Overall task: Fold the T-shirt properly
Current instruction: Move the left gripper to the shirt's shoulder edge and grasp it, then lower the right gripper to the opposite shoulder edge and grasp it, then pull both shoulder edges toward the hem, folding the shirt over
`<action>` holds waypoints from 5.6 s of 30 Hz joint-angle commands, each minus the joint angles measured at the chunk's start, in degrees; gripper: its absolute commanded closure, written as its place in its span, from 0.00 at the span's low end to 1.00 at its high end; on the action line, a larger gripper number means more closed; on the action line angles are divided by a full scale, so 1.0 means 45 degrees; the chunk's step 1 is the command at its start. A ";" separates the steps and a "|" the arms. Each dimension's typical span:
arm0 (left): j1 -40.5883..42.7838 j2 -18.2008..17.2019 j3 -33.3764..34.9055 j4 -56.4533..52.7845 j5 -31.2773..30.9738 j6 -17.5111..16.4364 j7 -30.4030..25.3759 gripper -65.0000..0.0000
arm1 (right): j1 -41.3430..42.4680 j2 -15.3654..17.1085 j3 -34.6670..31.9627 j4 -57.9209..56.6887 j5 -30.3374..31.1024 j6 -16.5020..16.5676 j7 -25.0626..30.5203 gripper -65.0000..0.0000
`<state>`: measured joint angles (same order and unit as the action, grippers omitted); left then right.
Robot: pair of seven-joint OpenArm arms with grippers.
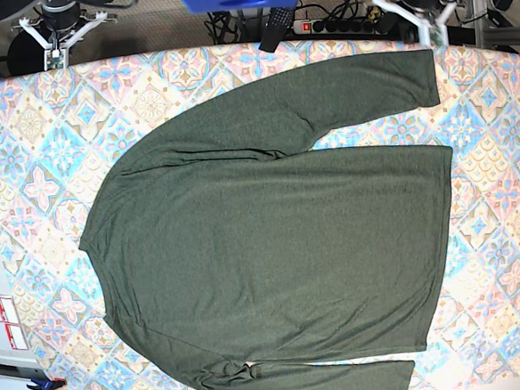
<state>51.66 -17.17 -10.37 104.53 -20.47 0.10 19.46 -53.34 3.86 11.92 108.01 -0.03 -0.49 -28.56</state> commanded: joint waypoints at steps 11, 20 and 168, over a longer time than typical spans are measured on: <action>-0.1761 -0.0512 -0.2003 -0.0460 -0.3373 0.0007 0.2307 0.55 | 0.0298 0.0032 -0.0823 0.0272 -0.0022 0.0021 0.0104 1.00; -0.3519 -0.0805 -0.2101 -0.2101 -0.3979 -0.0012 0.4319 0.51 | 0.0611 0.0032 -0.0901 0.0272 -0.0042 0.0021 0.0104 1.00; -0.6508 -0.1645 -0.0342 -0.0968 -0.3901 -0.0813 0.4417 1.00 | 1.1004 0.0383 -0.0081 -0.7405 0.5585 0.0100 -0.2377 1.00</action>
<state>22.35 -23.68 -11.46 99.22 -37.95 -3.42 40.29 -4.01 5.43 11.49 74.26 24.93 -0.21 -38.17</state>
